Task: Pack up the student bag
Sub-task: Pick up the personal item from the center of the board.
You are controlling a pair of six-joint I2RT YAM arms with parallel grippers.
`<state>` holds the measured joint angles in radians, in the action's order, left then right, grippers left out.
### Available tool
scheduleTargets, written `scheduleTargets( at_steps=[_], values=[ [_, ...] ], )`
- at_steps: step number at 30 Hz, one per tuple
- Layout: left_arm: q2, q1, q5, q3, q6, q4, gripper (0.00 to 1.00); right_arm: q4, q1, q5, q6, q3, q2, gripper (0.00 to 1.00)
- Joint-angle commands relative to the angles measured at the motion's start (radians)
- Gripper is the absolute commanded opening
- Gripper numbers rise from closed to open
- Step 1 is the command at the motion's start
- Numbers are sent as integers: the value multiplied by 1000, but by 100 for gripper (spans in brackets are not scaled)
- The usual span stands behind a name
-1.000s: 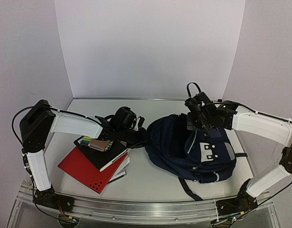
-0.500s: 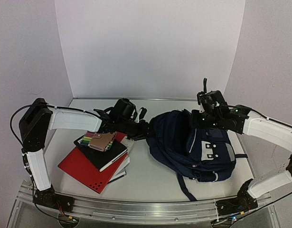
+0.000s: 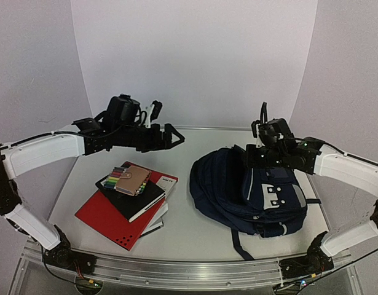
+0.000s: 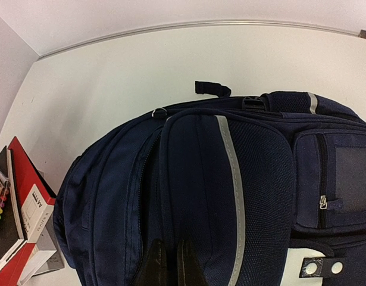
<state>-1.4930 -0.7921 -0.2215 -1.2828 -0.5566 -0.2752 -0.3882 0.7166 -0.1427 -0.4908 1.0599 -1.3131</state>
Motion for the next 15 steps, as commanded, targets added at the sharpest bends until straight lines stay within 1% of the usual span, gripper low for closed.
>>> scheduleTargets(
  at_steps=[1,4,8,9,11,13,15],
  values=[
    [144,126,72,121,-15,-170,95,143,0,20,27,28,-5,0],
    [219,202,43,178,-27,-208,95,148,0,30,31,36,-22,0],
    [239,230,72,187,-8,-329,93,153,0,41,29,42,-38,0],
    [237,235,87,191,-3,-352,90,155,0,42,29,43,-39,0],
    [232,251,113,207,-1,-389,80,157,0,43,29,43,-41,0],
    [225,267,116,219,-3,-402,71,157,0,46,28,43,-40,0],
    [216,278,99,228,-6,-407,64,157,0,49,27,41,-38,0]
  ],
)
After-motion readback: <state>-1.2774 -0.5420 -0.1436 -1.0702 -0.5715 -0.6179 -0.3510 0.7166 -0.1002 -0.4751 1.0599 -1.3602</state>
